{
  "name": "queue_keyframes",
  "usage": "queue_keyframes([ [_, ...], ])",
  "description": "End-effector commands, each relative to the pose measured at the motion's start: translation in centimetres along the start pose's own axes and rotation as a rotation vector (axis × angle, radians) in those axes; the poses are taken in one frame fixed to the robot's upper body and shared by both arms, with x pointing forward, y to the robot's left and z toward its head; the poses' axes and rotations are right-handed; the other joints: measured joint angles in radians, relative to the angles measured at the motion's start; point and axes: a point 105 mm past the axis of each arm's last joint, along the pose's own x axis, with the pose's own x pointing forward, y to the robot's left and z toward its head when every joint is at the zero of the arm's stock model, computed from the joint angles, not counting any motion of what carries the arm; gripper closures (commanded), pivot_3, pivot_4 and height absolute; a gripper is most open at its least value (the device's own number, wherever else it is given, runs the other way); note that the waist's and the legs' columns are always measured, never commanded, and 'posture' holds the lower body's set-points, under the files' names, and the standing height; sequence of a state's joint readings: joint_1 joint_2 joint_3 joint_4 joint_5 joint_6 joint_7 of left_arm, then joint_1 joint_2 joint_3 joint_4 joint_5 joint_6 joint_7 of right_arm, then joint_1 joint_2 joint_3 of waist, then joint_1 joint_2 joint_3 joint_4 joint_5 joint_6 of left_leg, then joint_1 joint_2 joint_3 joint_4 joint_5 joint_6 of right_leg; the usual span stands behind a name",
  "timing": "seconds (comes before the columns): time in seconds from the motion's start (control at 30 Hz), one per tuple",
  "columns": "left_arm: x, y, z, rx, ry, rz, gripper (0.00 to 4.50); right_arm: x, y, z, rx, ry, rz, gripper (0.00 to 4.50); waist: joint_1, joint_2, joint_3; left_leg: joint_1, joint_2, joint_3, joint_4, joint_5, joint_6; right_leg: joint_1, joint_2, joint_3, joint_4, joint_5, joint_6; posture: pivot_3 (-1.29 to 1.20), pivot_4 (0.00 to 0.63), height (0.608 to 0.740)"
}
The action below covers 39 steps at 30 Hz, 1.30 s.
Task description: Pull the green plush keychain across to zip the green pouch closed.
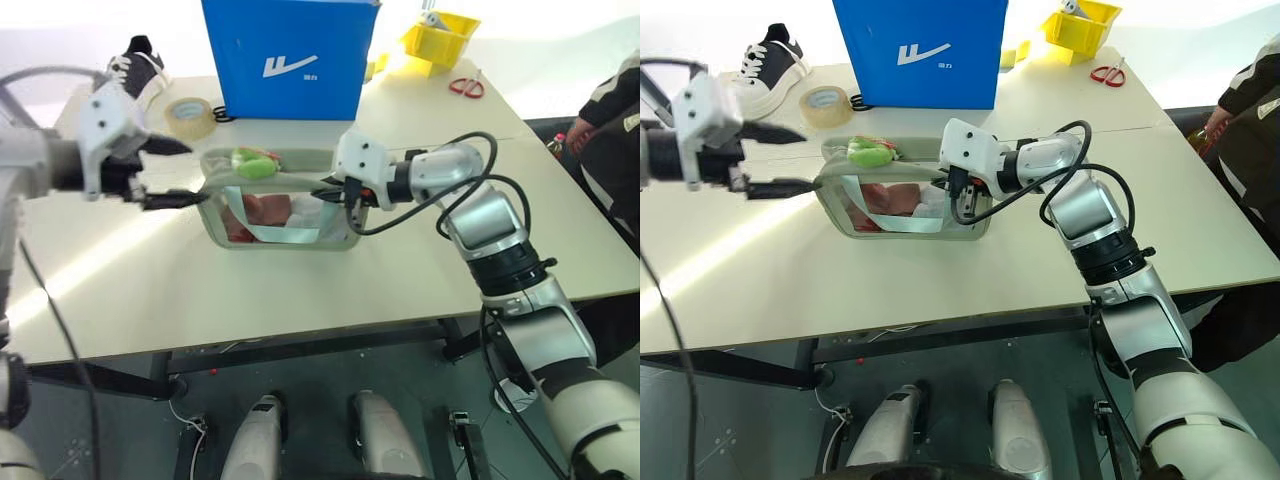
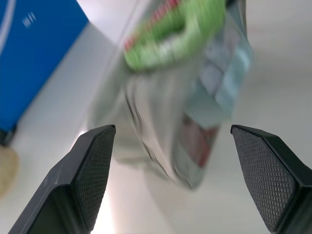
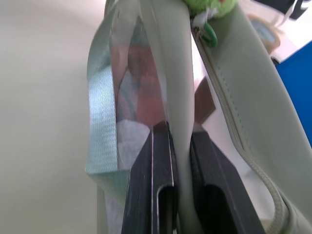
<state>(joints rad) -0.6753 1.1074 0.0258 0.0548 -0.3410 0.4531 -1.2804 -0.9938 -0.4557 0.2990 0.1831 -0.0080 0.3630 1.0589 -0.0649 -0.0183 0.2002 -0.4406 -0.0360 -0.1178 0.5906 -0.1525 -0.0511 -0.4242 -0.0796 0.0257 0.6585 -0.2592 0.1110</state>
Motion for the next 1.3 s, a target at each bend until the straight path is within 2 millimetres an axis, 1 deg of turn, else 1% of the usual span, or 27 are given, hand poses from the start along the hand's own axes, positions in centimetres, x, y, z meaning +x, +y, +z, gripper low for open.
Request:
queue_keyframes([
  [0.03, 0.5, 0.5, 0.3, 0.017, -0.046, 0.059, 0.47, -0.3, -0.6, 1.4, -0.04, -0.032, -0.013, 4.5, 0.007, 0.0, 0.0, 0.0, 0.0, 0.0, 0.0, 0.0, 0.0, 0.0, 0.0, 0.0, 0.0, 0.0, 0.0, 0.0, 0.15, 0.74],
  [0.17, 2.3, 0.7, 0.1, -0.014, -0.102, 0.088, 0.47, -0.1, -0.2, 1.6, -0.041, -0.041, 0.003, 4.5, 0.008, -0.001, 0.0, 0.0, 0.0, 0.0, 0.001, 0.0, 0.0, 0.0, 0.0, 0.0, 0.0, 0.0, 0.0, 0.0, 0.15, 0.74],
  [0.27, 3.1, 1.0, 0.2, -0.021, -0.122, 0.111, 1.27, -0.1, 0.0, 1.7, -0.042, -0.043, 0.013, 4.5, 0.007, -0.001, 0.0, 0.0, 0.0, 0.0, 0.001, 0.0, 0.0, 0.0, 0.0, 0.0, 0.001, 0.0, 0.0, 0.0, 0.15, 0.74],
  [0.37, 3.1, 0.9, -0.2, -0.02, -0.114, 0.107, 2.86, -0.1, -0.1, 1.7, -0.044, -0.041, 0.011, 4.5, 0.004, -0.001, 0.0, 0.0, 0.0, 0.0, 0.001, 0.0, 0.0, 0.0, 0.0, 0.0, 0.001, 0.0, 0.0, 0.0, 0.15, 0.74],
  [0.47, 2.8, 1.1, -0.1, -0.022, -0.118, 0.114, 4.44, -0.2, -0.1, 1.7, -0.043, -0.041, 0.007, 4.5, 0.004, -0.001, 0.0, 0.0, 0.0, 0.0, 0.001, 0.0, 0.0, 0.0, 0.0, 0.0, 0.001, 0.0, 0.0, 0.0, 0.15, 0.74],
  [0.6, 2.5, 0.8, 0.7, -0.024, -0.132, 0.102, 4.44, -0.3, -0.1, 1.8, -0.04, -0.049, 0.01, 4.5, 0.003, -0.001, 0.0, 0.0, 0.0, 0.0, 0.001, 0.0, 0.0, 0.0, 0.0, 0.0, 0.001, 0.0, 0.0, 0.0, 0.15, 0.74],
  [0.67, 2.3, 0.5, 0.8, -0.026, -0.133, 0.089, 4.5, -0.4, -0.1, 1.9, -0.026, -0.056, 0.021, 3.63, 0.001, -0.001, 0.0, 0.0, 0.0, 0.0, 0.001, 0.0, 0.0, 0.0, 0.0, 0.0, 0.001, 0.0, 0.0, 0.0, 0.15, 0.74],
  [0.7, 2.2, 0.4, 0.8, -0.03, -0.13, 0.084, 4.5, -0.6, -0.2, 2.0, -0.024, -0.058, 0.022, 3.35, -0.001, -0.001, 0.0, 0.0, 0.0, 0.0, 0.001, 0.0, 0.0, 0.0, 0.0, 0.0, 0.001, 0.0, 0.0, 0.0, 0.15, 0.74],
  [0.77, 2.1, 0.3, 0.7, -0.034, -0.126, 0.085, 4.5, -0.9, -0.7, 2.1, -0.022, -0.061, 0.003, 2.36, -0.002, -0.001, 0.0, 0.0, 0.0, 0.0, 0.001, 0.0, 0.0, 0.0, 0.0, 0.0, 0.001, 0.0, 0.0, 0.0, 0.15, 0.74],
  [0.8, 2.1, 0.2, 0.6, -0.036, -0.122, 0.087, 4.5, -1.2, -1.2, 2.6, -0.03, -0.07, -0.011, 1.75, -0.002, -0.001, 0.0, 0.0, 0.0, 0.0, 0.001, 0.0, 0.0, 0.0, 0.0, 0.0, 0.001, 0.0, 0.0, 0.0, 0.15, 0.74],
  [0.83, 2.0, 0.2, 0.4, -0.036, -0.117, 0.09, 4.5, -1.5, -1.7, 3.4, -0.03, -0.098, -0.021, 1.29, -0.002, 0.0, 0.0, 0.0, 0.0, 0.0, 0.001, 0.0, 0.0, 0.0, 0.0, 0.0, 0.002, 0.0, 0.0, 0.0, 0.15, 0.74],
  [0.9, 2.0, 0.3, 0.3, -0.038, -0.112, 0.095, 4.5, -2.0, -2.3, 5.6, -0.017, -0.175, -0.015, 1.29, -0.003, 0.0, 0.0, 0.0, 0.0, 0.0, 0.001, 0.0, 0.0, -0.001, 0.0, 0.0, 0.002, 0.0, 0.0, 0.0, 0.15, 0.74],
  [0.97, 2.0, 0.2, 0.3, -0.039, -0.114, 0.095, 4.5, -2.1, -2.3, 7.7, -0.003, -0.255, 0.002, 1.29, -0.003, 0.0, 0.0, 0.0, 0.0, 0.0, 0.001, 0.0, 0.0, -0.001, 0.0, 0.0, 0.002, 0.0, 0.0, 0.0, 0.15, 0.74],
  [1.03, 2.0, 0.3, 0.4, -0.038, -0.115, 0.095, 4.5, -1.5, -1.7, 9.5, -0.021, -0.31, 0.033, 1.29, -0.005, 0.0, 0.0, 0.0, 0.0, 0.0, 0.0, 0.0, 0.0, -0.001, 0.0, 0.0, 0.002, 0.0, 0.0, 0.0, 0.15, 0.74],
  [1.07, 2.1, 0.3, 0.4, -0.037, -0.115, 0.095, 4.5, -1.2, -1.3, 10.0, -0.033, -0.322, 0.047, 1.29, -0.005, 0.0, 0.0, 0.0, 0.0, 0.0, 0.0, 0.0, 0.0, -0.001, 0.0, 0.0, 0.002, 0.0, 0.0, 0.0, 0.15, 0.74],
  [1.17, 2.2, 0.3, 0.4, -0.033, -0.117, 0.093, 4.5, 0.2, -0.1, 10.4, -0.07, -0.326, 0.08, 1.29, -0.004, 0.0, 0.0, 0.0, 0.0, 0.0, 0.0, 0.0, 0.0, -0.001, 0.0, 0.0, 0.002, 0.0, 0.0, 0.0, 0.15, 0.74],
  [1.23, 2.4, 0.3, 0.5, -0.032, -0.12, 0.092, 4.5, 1.5, 0.1, 10.1, -0.079, -0.308, 0.071, 1.29, -0.003, 0.0, 0.0, 0.0, 0.0, 0.0, 0.0, 0.0, 0.0, -0.001, 0.0, 0.0, 0.002, 0.0, 0.0, 0.0, 0.15, 0.74],
  [1.3, 2.4, 0.2, 0.6, -0.028, -0.121, 0.084, 4.5, 2.5, -0.1, 9.4, -0.092, -0.273, 0.046, 1.29, -0.003, 0.0, 0.0, 0.0, 0.0, 0.0, 0.0, 0.0, 0.0, -0.001, 0.0, 0.0, 0.002, 0.0, 0.0, 0.0, 0.15, 0.74],
])
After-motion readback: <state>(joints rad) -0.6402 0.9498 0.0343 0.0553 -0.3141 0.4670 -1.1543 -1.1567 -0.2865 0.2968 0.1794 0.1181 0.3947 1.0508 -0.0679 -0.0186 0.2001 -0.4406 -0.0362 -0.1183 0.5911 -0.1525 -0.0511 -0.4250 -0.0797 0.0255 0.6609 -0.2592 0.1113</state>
